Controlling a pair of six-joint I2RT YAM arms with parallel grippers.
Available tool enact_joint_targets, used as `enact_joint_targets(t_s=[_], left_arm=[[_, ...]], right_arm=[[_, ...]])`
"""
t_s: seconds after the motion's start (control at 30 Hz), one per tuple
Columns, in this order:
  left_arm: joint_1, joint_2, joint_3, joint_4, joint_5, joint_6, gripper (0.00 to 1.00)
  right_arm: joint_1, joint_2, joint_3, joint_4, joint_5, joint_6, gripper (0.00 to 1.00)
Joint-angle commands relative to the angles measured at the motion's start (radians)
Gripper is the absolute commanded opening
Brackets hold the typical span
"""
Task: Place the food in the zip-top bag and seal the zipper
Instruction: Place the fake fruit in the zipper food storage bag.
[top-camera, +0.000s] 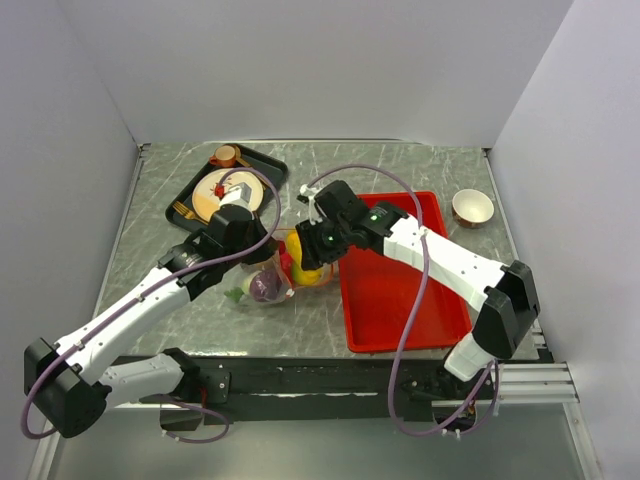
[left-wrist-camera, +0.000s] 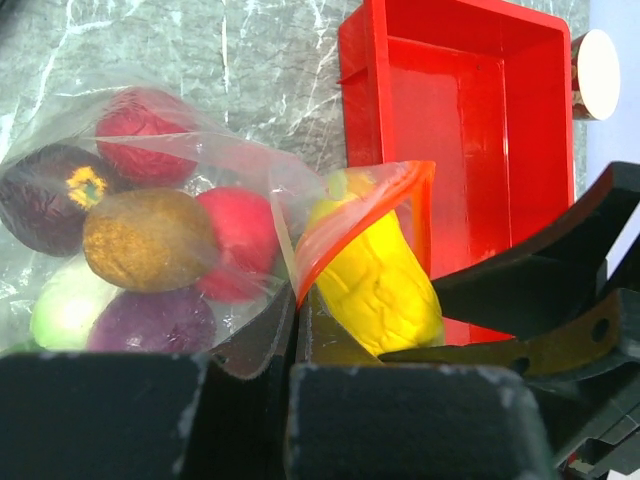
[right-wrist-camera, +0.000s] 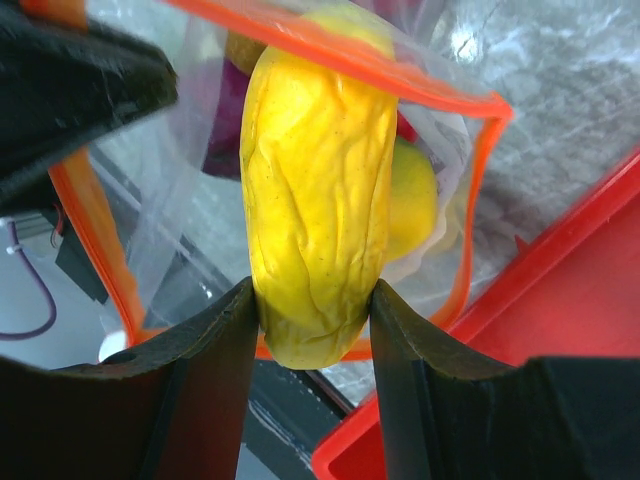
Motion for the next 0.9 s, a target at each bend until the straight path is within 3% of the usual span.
enact_joint_targets(t_s=[0.0,0.2,0.5,0.6,0.63,0.67,0.7,0.87], left_arm=[[0.001,-0.024,0.034,0.019,0.021,0.025,0.02],[0.001,-0.019,0.046,0.009,0.015,0.030,0.02],[0.001,-0.068,0.083,-0.017,-0.021,0.027,0.04],[0.002,-0.076,0.091,-0.024,-0.024,0.028,0.04],[0.001,-0.076,0.092,-0.026,-0.024,0.028,0.04],[0.001,-0.074,0.092,-0.029,-0.022,0.028,0.04],[0.002,-0.074,0.091,-0.028,-0.022,0.028,0.04],[0.001,-0.074,0.085,-0.034,-0.033,0.023,0.03]], right_arm=[[0.023,0.027,0.089,0.001,0.024,-0.011,0.27],[0.062,0.044,0.135,-0.007,-0.005,-0.013,0.30],[0.095,0.079,0.154,-0.002,0.060,0.029,0.31],[0.105,0.092,0.186,-0.014,0.131,0.059,0.36],[0.105,0.087,0.187,-0.001,0.144,0.067,0.40],[0.103,0.077,0.183,0.013,0.145,0.072,0.53],[0.103,0.054,0.175,0.028,0.152,0.085,0.59],[0.103,-0.034,0.103,0.110,0.259,0.138,0.81]])
